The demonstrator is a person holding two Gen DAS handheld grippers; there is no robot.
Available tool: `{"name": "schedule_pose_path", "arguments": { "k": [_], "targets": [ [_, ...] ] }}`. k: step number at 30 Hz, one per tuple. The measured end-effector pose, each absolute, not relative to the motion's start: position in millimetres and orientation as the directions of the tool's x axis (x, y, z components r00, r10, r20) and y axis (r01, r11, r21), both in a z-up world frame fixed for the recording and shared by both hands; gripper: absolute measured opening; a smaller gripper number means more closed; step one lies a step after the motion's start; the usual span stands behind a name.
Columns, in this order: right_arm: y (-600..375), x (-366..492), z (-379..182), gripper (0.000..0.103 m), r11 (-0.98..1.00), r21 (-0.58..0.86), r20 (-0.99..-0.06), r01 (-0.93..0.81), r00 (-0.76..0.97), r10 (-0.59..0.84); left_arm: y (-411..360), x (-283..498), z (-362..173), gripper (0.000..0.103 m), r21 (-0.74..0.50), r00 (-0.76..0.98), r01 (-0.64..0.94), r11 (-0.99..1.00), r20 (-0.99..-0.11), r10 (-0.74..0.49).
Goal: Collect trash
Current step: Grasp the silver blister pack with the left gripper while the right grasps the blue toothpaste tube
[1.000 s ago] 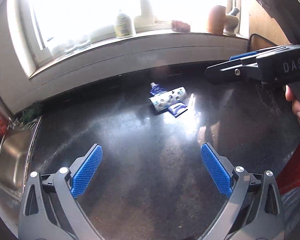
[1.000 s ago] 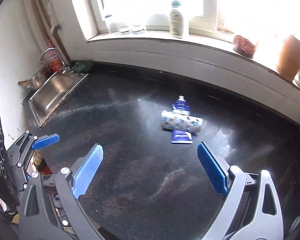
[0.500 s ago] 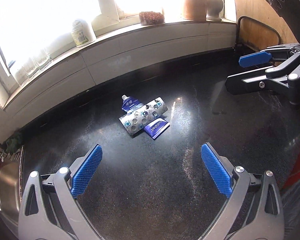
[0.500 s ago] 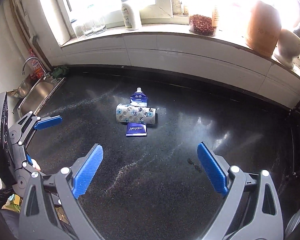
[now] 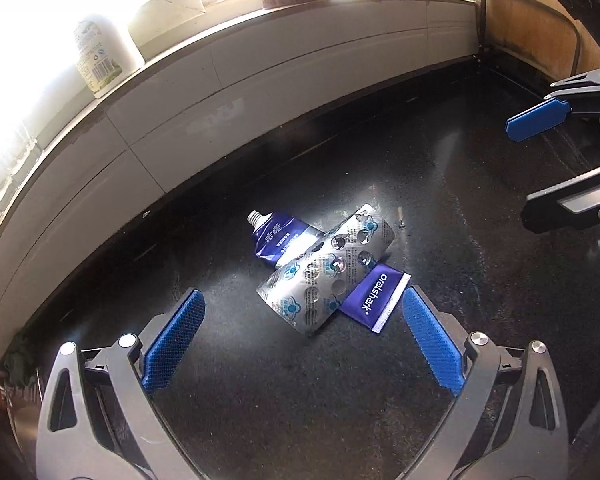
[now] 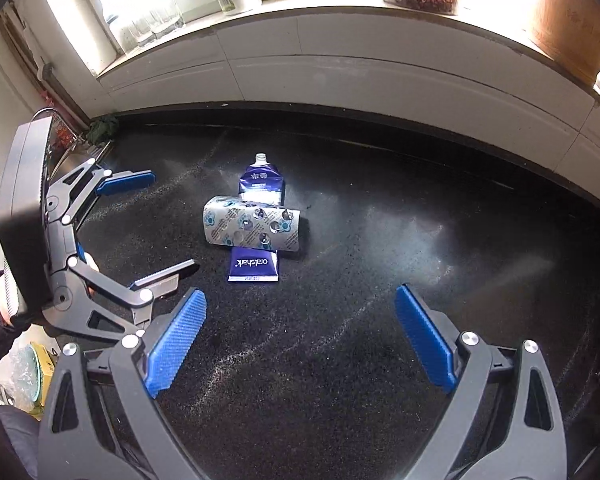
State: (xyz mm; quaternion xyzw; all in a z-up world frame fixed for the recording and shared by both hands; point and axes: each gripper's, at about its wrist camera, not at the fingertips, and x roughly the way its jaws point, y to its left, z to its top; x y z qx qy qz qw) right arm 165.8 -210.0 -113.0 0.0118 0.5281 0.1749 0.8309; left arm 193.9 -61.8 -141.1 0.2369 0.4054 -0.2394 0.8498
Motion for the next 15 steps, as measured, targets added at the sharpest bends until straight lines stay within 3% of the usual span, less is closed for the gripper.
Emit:
{"name": "schedule_pose_path", "arguments": {
  "k": [12, 14, 15],
  "targets": [
    [-178.2, 194.0, -181.3, 0.092, 0.920, 0.170, -0.913, -0.352, 0.294, 0.282, -65.3, 246.6, -195.5, 0.096, 0.161, 0.396, 0.813, 0.560, -0.857, -0.330],
    [-172.7, 192.2, -185.2, 0.092, 0.916, 0.163, -0.912, -0.368, 0.298, 0.282, -61.8, 246.6, -197.3, 0.093, 0.134, 0.371, 0.830, 0.541, -0.857, -0.357],
    [-169.8, 191.2, -187.1, 0.092, 0.914, 0.157, -0.910, -0.373, 0.304, 0.281, -59.5, 246.0, -196.9, 0.087, 0.118, 0.357, 0.839, 0.531, -0.856, -0.374]
  ]
}}
